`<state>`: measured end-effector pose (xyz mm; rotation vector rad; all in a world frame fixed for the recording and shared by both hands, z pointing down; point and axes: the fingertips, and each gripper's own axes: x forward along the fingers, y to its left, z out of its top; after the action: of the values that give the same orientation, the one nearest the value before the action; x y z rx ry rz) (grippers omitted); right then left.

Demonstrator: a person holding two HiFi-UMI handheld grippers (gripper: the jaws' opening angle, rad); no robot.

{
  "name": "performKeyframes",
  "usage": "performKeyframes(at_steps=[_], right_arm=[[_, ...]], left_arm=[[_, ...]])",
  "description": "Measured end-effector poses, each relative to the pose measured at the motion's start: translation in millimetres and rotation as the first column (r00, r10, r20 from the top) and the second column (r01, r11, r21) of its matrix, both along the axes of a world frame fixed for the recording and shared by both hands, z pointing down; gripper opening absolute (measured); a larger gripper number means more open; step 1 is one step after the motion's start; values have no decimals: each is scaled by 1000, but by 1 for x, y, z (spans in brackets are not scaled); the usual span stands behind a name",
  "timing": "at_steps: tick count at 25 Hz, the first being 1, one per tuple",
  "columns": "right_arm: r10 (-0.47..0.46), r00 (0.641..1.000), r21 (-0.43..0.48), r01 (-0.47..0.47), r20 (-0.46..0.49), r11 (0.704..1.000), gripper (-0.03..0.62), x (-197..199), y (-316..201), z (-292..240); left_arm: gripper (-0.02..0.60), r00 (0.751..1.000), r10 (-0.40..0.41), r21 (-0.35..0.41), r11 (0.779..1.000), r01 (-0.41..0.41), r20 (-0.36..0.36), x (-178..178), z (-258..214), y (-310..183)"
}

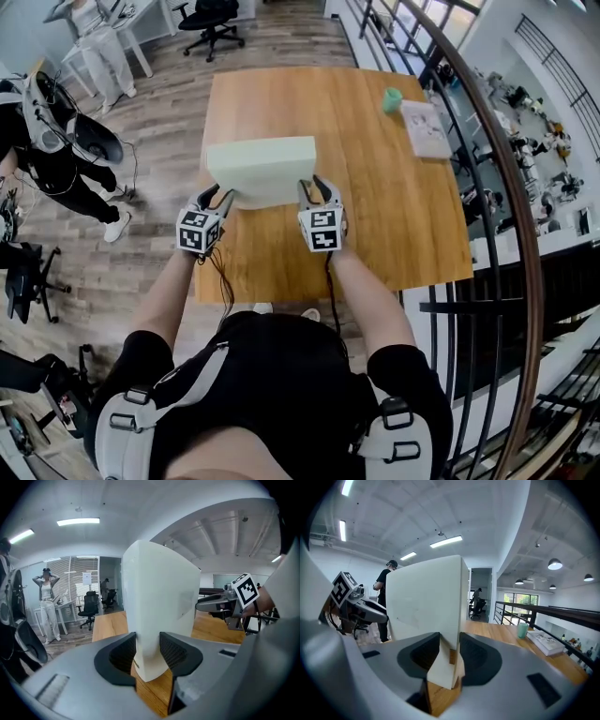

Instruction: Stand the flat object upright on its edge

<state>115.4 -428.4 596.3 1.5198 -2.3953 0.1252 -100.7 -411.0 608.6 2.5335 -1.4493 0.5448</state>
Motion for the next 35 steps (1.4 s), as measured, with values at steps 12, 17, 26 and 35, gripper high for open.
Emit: performKeyframes(at_steps=[12, 17, 26, 35], right_arm=[[5, 993, 147, -22, 118, 989, 138, 26, 5, -66], [24, 976, 272, -84, 217, 959, 77, 46, 18, -135], [85, 974, 315, -149, 208, 937, 6, 64, 54, -177], [94, 975, 277, -149, 201, 949, 5, 73, 81, -162]], left_arm=[[146, 995, -69, 168, 983, 79, -66, -14, -61, -7], [26, 976, -200, 250, 944, 216, -86, -37, -115, 3], [5, 933, -328, 337, 870, 360, -148, -50, -180, 54], [5, 924, -323, 272, 888, 371, -204, -38, -170, 76]])
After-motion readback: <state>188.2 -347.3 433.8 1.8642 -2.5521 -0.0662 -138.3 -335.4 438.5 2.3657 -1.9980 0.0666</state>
